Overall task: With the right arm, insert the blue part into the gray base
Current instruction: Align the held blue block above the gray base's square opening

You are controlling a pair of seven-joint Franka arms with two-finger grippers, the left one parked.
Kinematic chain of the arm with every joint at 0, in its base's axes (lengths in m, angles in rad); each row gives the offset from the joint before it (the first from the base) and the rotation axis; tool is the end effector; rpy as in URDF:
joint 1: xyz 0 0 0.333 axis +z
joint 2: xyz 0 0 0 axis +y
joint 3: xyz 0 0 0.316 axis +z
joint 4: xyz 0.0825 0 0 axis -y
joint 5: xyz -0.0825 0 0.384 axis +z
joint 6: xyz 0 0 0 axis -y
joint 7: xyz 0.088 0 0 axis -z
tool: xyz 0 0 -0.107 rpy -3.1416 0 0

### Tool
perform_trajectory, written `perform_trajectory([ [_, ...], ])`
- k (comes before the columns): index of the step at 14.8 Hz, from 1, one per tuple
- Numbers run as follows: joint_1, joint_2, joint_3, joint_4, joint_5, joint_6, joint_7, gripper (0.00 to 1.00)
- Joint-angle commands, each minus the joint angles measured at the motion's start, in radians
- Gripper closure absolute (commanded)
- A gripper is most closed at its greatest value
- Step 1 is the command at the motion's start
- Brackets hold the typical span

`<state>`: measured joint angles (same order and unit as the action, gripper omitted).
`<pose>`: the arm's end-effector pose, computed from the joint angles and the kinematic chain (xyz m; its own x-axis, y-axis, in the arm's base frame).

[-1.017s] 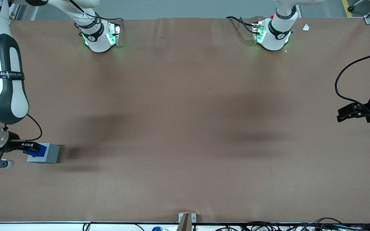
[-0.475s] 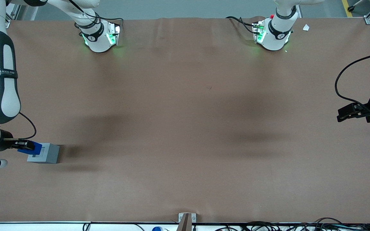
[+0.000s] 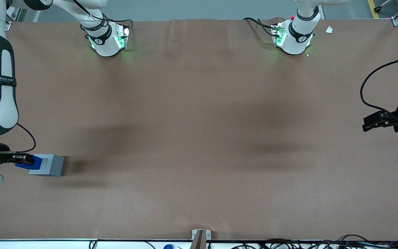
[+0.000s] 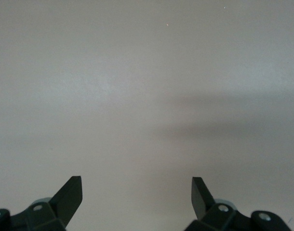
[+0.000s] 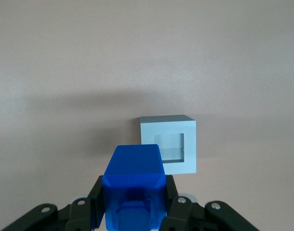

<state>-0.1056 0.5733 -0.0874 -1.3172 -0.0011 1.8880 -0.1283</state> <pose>0.7079 -0.1247 0.4053 0.9987 -0.0506 -0.0070 -0.0502 -0.9976 0.0479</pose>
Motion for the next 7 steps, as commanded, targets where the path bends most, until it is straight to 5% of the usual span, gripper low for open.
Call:
perform_trajectory([
  [1, -0.026, 0.043, 0.012, 0.062, -0.005, -0.032, -0.013, 1.0],
  [7, -0.045, 0.106, 0.015, 0.059, 0.009, -0.021, -0.01, 1.0],
])
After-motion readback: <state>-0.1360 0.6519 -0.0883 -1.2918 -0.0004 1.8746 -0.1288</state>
